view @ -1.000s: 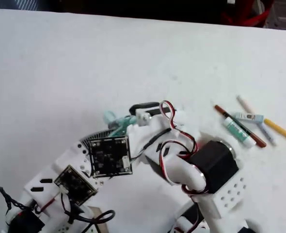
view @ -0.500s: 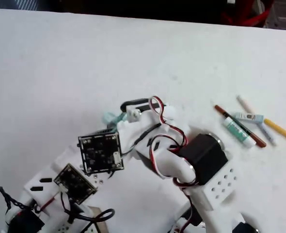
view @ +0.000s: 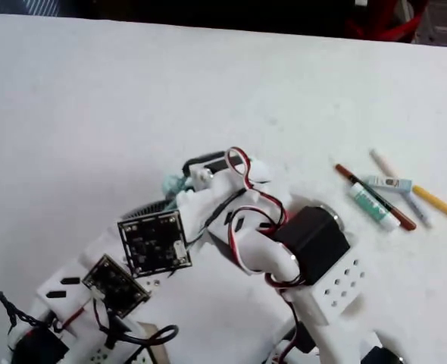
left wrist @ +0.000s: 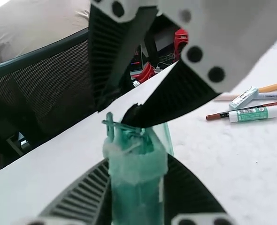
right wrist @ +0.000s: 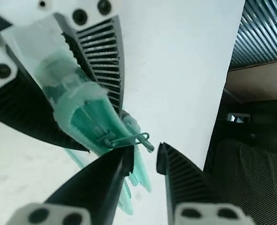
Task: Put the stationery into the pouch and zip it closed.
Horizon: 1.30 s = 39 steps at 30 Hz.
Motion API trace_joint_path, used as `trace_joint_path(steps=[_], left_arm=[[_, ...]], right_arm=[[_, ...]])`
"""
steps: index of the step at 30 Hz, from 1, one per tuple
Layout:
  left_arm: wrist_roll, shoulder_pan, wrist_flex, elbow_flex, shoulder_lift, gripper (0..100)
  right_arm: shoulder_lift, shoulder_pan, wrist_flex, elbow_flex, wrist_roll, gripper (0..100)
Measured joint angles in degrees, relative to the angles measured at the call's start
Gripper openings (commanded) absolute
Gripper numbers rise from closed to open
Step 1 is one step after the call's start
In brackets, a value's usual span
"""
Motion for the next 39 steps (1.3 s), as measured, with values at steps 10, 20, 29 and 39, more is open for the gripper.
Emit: trace_joint_path(steps=[10, 20, 29, 39], left_arm=[[-0.5, 0.3, 0.2, 0.2, 0.0, 10], [-0.6, 0.2, 1.0, 0.2, 0.0, 10], [-0.5, 0.1, 0.9, 0.1, 0.0, 10], [-0.1, 0.1, 0.4, -0.3, 0.0, 11]], right_arm=[[2.9, 0.4, 3.7, -0.7, 15.0, 12.5], [6.2, 0.4, 4.4, -0.9, 18.4, 1.5], [5.3, -0.6, 2.8, -2.1, 14.4, 1.9], [-1.5, -0.6, 0.1, -2.3, 2.5, 1.9]])
